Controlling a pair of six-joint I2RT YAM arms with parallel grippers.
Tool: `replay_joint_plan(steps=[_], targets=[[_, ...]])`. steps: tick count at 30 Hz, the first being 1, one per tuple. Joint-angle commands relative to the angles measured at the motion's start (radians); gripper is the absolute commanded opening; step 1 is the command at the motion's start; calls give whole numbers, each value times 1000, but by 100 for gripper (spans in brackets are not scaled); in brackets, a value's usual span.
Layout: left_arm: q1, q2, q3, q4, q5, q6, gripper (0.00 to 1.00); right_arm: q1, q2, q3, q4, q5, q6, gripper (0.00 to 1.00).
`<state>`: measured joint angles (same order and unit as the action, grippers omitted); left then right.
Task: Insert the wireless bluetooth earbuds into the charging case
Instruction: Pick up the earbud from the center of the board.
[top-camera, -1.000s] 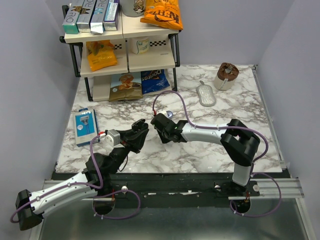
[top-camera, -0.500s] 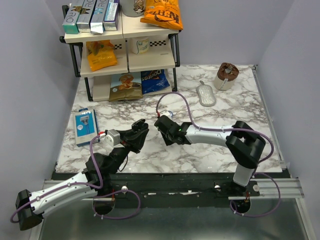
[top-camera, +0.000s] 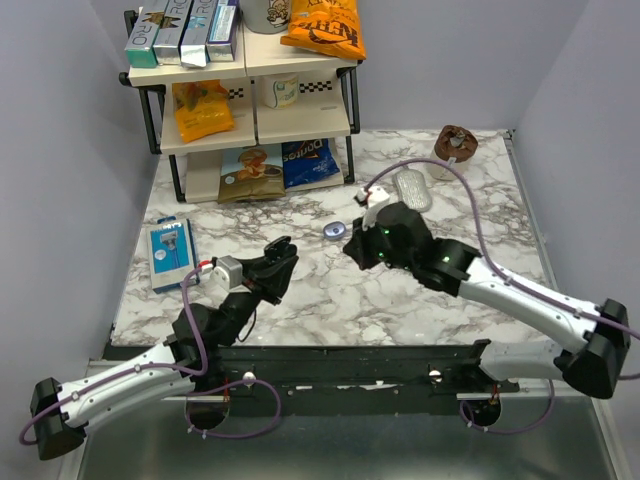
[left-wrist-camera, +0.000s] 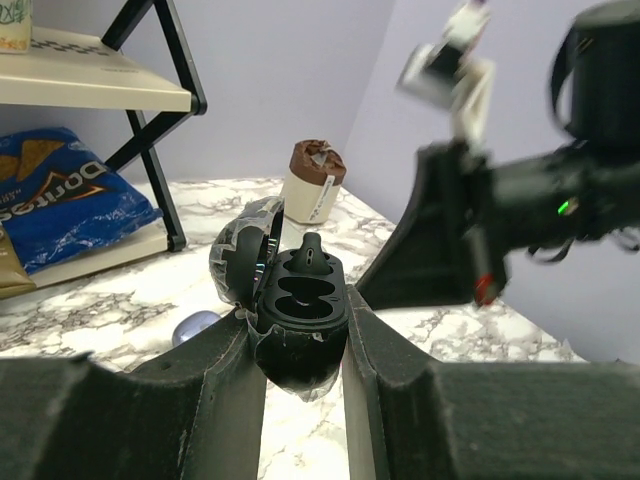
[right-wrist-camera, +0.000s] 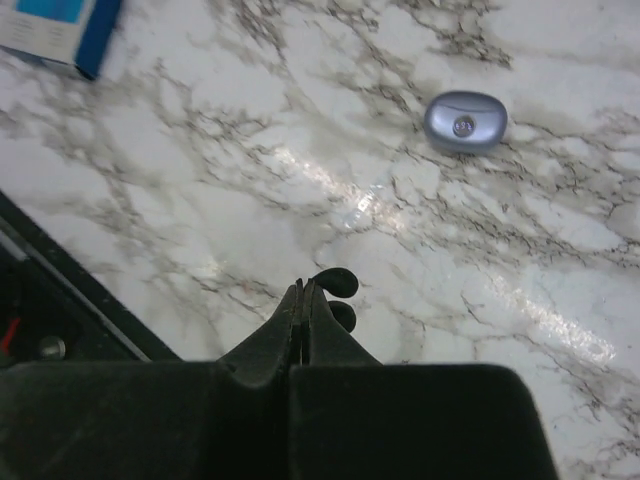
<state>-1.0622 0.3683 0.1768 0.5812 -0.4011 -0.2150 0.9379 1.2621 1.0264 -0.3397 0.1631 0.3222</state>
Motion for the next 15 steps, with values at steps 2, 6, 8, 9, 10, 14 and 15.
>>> replay_joint_plan(steps=[2,6,8,9,10,14,15], targets=[[1,47,98,-57,19,43,0,-124,-150,47,8,-406,-57,1],[25,58,131,-87,91,54,0,-209,-231,57,48,-660,-38,1],[63,66,148,-99,164,42,0,-243,-260,48,89,-816,-20,1],[82,72,156,-103,271,31,0,-251,-283,46,106,-858,-9,1],[103,78,162,-103,328,5,0,-258,-291,46,117,-948,-3,1],[231,158,194,-35,652,-104,0,-267,-342,41,192,-1112,32,1],[272,176,200,17,710,-121,0,-268,-352,40,203,-1140,40,1]])
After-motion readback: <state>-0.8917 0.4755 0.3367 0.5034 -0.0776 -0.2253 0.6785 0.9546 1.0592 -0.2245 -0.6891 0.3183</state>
